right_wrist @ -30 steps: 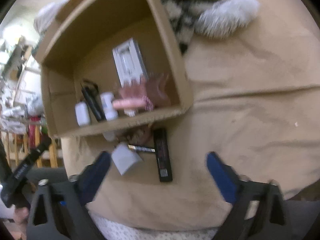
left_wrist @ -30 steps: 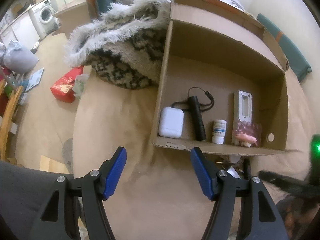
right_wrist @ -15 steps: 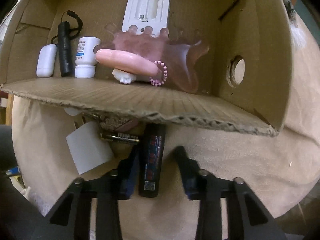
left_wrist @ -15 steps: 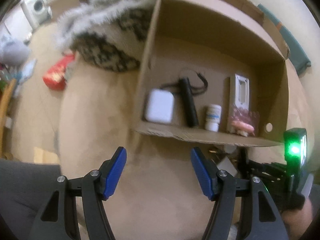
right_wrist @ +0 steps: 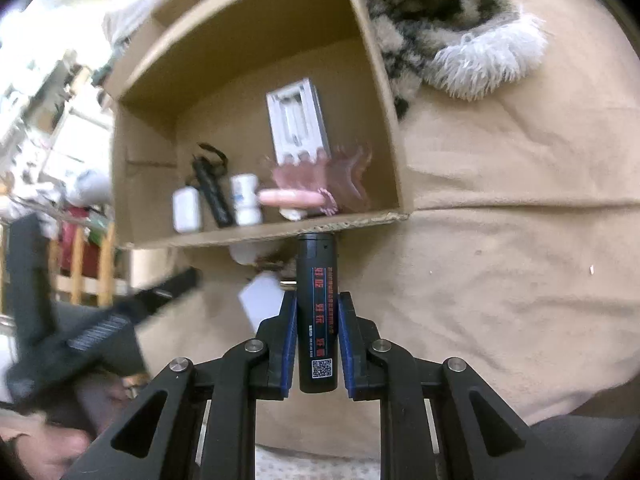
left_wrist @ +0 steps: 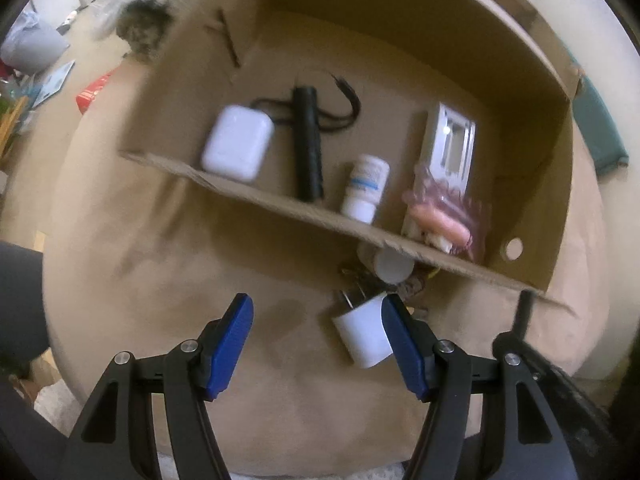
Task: Organize rigid objects
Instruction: 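Grasp the black battery pack with the right tool, then grasp the white power adapter with the left tool while the right tool holds the battery pack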
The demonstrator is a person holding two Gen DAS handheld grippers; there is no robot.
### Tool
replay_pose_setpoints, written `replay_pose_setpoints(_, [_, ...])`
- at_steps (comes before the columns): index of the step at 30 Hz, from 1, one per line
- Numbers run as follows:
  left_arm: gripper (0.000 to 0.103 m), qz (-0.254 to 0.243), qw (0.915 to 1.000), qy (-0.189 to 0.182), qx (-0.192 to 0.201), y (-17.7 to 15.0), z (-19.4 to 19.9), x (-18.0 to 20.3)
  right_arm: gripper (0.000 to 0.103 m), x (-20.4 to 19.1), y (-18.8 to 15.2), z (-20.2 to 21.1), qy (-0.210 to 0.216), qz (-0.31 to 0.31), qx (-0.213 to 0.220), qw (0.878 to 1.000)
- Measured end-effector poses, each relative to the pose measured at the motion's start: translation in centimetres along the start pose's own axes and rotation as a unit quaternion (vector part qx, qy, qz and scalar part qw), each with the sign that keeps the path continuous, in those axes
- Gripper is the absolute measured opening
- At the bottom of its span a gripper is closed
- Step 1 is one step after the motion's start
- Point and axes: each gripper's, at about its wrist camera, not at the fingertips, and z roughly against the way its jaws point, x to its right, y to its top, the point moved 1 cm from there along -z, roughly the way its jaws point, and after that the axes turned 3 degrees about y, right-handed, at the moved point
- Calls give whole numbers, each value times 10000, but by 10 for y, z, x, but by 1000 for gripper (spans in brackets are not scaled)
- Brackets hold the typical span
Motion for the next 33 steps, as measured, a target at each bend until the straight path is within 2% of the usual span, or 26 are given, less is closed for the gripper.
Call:
replay_pose_setpoints(4, [63,59,9996,57,-272,-7,-20,17,20,5,3,0,91,-95,-1,9999])
replay_pose_setpoints(6, [64,-7,9989,205,-410,-12,-31,26,21,6,2,1,84,-92,-5,9999])
replay_pose_setpoints(11, [63,-43,9986,254,-468,-20,-42,43,20,8,0,-6,123,-128,-29,9998])
replay_pose_setpoints(18, [63,-91,9969,457,-637,-16,-62,54,20,8,1,-5,-121,-104,26,9999])
replay_pose_setpoints(19, [61,-126,9969,473,-617,-14,-62,54,20,7,1,-6,-156,-83,26,9998])
replay_pose_setpoints(21, [46,-253,9971,461,-553,-15,-61,58,20,8,1,-6,-186,-85,18,9998])
replay_pose_setpoints(23, [41,-309,9968,497,-553,-12,-63,61,20,9,1,-6,-188,-104,19,9998])
replay_pose_setpoints(26, [39,-377,9967,402,-593,-11,-63,58,20,8,1,-6,-231,-60,26,9997])
replay_pose_setpoints(33, [39,-540,9951,617,-557,-5,-59,16,20,6,1,-8,-252,-14,6,9997])
